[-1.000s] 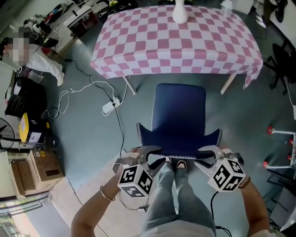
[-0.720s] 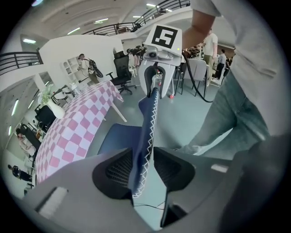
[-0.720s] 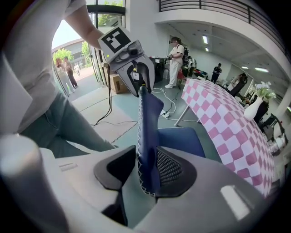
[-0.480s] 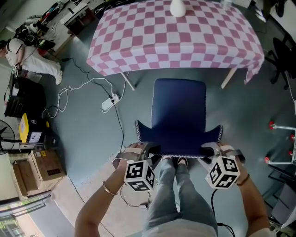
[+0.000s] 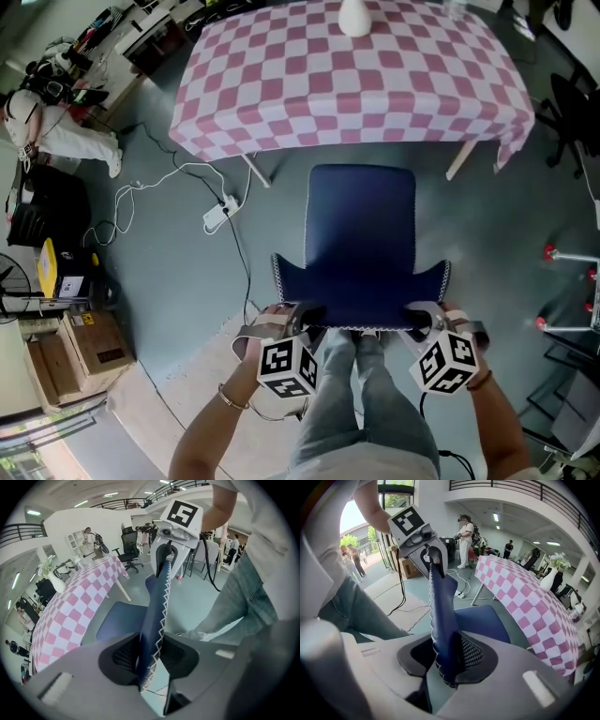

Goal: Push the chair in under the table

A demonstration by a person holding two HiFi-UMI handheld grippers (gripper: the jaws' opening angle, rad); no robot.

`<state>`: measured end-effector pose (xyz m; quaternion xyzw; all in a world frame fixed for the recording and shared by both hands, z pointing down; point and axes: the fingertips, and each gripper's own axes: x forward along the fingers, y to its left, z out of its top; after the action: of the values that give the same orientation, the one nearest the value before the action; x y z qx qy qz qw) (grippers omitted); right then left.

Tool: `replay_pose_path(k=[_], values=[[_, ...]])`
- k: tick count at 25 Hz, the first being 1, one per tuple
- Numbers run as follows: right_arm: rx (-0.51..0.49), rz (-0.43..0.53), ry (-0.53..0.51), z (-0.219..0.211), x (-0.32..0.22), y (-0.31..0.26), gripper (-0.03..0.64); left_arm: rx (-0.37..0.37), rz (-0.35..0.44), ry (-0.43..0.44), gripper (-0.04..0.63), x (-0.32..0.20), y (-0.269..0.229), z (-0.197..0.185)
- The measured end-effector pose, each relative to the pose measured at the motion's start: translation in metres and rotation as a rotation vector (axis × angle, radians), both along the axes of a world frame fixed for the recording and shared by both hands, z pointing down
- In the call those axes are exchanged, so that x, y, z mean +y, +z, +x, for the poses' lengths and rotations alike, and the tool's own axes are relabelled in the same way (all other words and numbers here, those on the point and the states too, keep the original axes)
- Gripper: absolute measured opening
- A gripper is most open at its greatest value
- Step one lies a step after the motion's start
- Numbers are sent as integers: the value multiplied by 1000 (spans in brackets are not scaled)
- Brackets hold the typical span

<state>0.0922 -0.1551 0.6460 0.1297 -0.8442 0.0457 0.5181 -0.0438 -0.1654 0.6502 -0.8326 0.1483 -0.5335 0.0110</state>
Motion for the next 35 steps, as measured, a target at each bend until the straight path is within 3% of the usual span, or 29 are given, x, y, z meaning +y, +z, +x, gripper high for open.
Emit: replay_pose_path(k=[8,13,35], values=[[10,53,36,3,-21,1,110,-17,23,-21,104,-20,0,3],[13,39,35,1,-45,3,110,-16,24,-24,103,-44,2,1],[24,152,115,8,-199,7,111,-25,127,-80,117,-202,7,7]])
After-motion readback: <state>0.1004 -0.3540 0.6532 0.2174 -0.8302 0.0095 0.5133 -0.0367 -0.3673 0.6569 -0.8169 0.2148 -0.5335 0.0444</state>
